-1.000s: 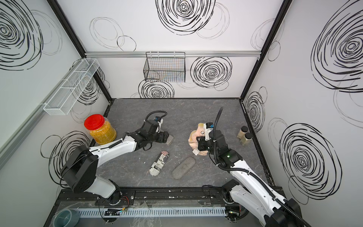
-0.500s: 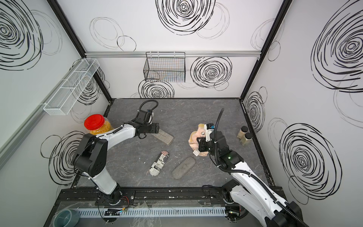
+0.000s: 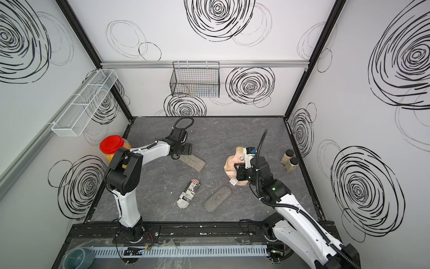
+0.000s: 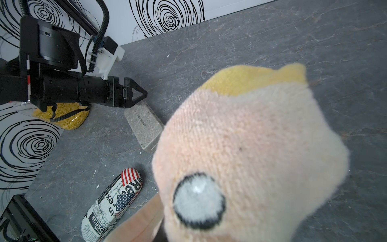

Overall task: Wipe the eyeglass case
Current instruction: Adjust the eyeglass case at the center of the board, then pick up the eyeglass case from the center of the board.

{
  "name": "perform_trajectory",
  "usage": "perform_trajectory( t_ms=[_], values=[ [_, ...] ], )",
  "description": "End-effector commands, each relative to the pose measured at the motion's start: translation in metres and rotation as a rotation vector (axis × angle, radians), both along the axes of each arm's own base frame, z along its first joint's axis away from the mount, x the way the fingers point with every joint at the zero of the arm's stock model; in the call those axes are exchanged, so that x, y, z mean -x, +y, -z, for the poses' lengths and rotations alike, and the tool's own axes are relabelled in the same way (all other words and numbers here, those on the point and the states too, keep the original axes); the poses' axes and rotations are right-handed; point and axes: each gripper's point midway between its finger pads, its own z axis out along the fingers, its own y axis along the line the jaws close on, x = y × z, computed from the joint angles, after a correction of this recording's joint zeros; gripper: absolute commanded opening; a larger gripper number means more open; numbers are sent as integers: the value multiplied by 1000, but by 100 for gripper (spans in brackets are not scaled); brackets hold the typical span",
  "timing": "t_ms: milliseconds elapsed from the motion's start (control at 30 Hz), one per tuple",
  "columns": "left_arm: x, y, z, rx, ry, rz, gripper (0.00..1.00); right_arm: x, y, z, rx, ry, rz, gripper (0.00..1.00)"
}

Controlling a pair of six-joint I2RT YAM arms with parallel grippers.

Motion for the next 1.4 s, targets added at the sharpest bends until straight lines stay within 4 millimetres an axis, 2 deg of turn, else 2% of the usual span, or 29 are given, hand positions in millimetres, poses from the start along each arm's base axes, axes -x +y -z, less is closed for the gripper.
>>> perform_trajectory(
  t_ms=[0, 267, 500, 600, 667, 800, 867, 967, 1100, 1200, 1367],
  values=[
    [13, 12, 0, -69, 22, -7, 87, 0, -2, -4, -8, -14, 3, 0],
    [35, 30, 2, -121, 56, -21, 87, 1, 0, 0, -21, -5, -10, 0],
    [67, 41, -6, -101, 58, -28, 86, 4, -2, 2, -19, -3, -7, 0],
    [85, 26, -8, -2, 66, 34, 86, 4, -1, 3, -19, 1, -10, 0],
    [96, 24, -13, 11, 63, 38, 86, 3, -1, 3, -19, 1, -10, 0],
    [102, 28, -39, 34, 3, 25, 86, 0, 1, 5, -25, -4, -14, 0],
    [105, 19, -56, 80, -32, 74, 86, -2, 4, 6, -20, 15, -19, 0],
    [115, -8, -70, 149, -47, 199, 88, -3, 5, 3, -13, 36, -24, 0],
    [128, -27, -70, 72, -35, 305, 93, -1, 5, -3, -21, 23, -28, 0],
    [135, -31, -64, 6, 1, 362, 98, 2, 4, -5, -25, -2, -36, 0],
    [140, -25, -56, -105, 56, 402, 99, 5, 0, -7, -21, -9, -26, 0]
  ],
)
